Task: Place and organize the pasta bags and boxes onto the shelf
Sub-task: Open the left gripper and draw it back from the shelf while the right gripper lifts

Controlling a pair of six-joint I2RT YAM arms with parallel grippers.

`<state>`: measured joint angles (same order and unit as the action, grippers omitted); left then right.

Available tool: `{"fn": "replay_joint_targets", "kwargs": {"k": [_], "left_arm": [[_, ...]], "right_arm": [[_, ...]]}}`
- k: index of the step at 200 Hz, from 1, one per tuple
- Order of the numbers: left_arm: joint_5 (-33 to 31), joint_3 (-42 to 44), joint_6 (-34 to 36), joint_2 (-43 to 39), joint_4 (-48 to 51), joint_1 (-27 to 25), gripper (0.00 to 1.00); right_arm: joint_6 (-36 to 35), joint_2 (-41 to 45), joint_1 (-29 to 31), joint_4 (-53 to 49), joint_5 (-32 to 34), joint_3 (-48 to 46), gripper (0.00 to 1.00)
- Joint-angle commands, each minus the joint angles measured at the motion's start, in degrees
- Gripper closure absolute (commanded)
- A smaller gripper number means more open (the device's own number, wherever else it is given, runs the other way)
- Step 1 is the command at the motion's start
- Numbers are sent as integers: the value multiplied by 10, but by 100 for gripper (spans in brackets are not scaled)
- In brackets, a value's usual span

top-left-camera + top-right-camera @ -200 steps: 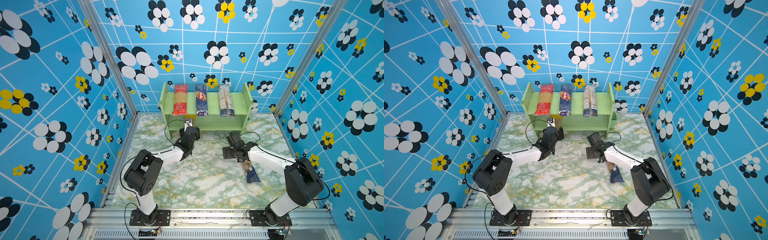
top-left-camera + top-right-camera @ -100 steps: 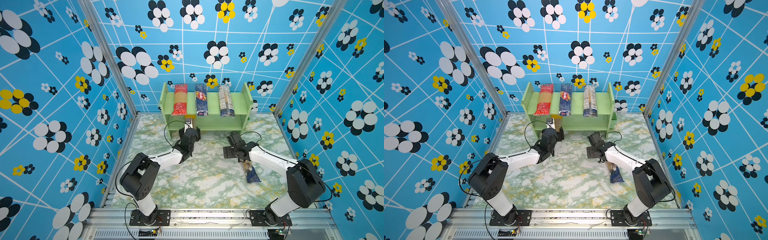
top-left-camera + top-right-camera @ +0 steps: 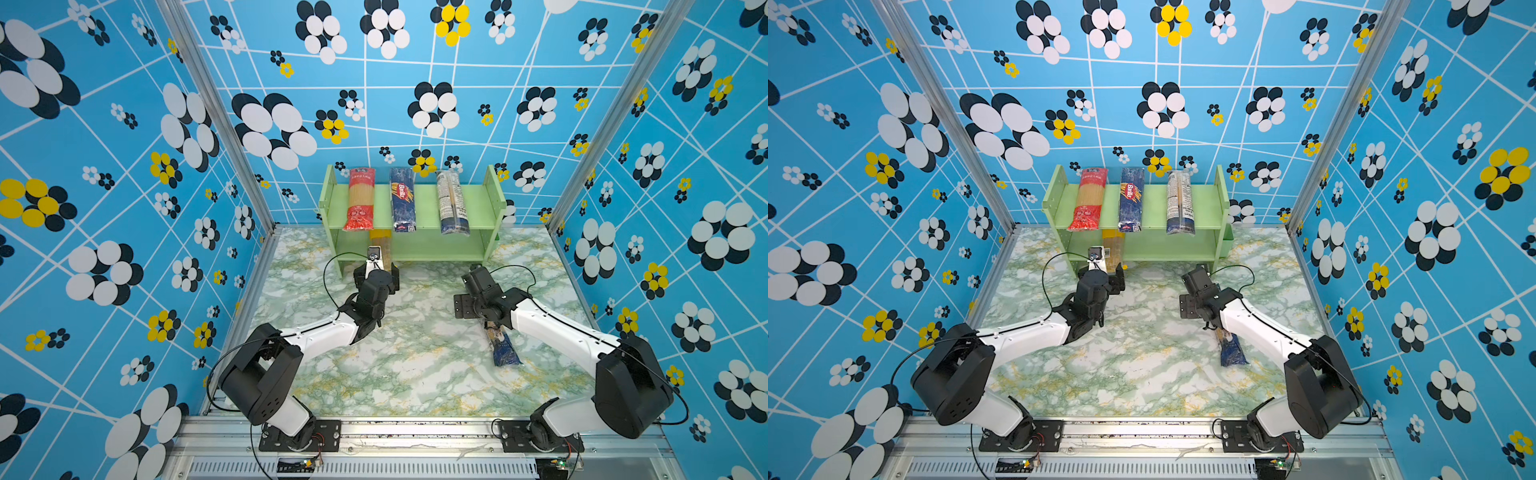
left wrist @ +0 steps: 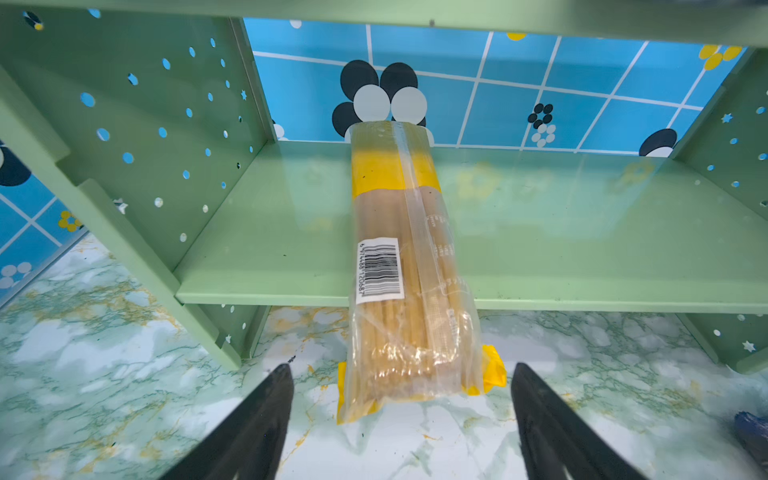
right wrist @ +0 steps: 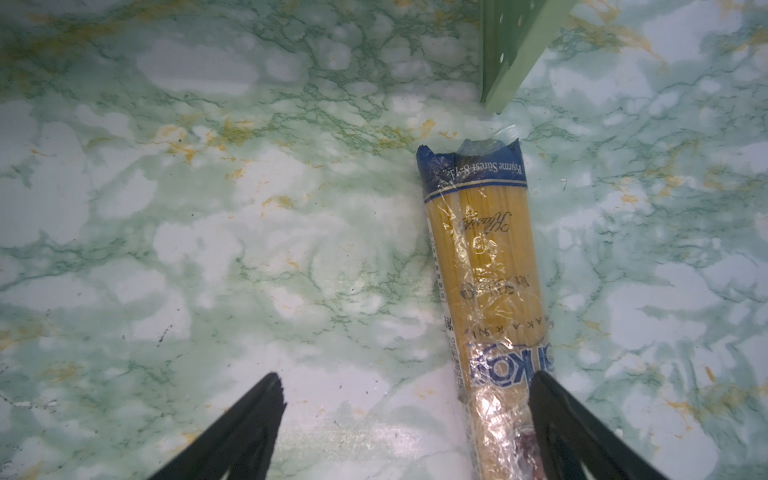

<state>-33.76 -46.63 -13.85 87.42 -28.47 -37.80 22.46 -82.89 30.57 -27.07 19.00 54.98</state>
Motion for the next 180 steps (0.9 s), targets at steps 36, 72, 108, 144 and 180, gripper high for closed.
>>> {"fn": "replay_joint_targets", "kwargs": {"k": [36,72,108,144,180], "left_arm": [[-22,37,0,-71,38,-18,14],[-4,85,-10,-103,30,-21,13],[39,128,-7,-139,20,-24,12],[64,156,-6,-174,32,-26,10],[106,178,-2,-193,31,-25,10]], "right_arm": [[72,33,-52,-62,1,-9,5],[112,53,-96,-95,-7,-14,5],[150,72,-145,-127,-25,-18,5],[173,80,-194,-151,-36,-22,5],[166,64,-234,-171,-43,-11,5]]}}
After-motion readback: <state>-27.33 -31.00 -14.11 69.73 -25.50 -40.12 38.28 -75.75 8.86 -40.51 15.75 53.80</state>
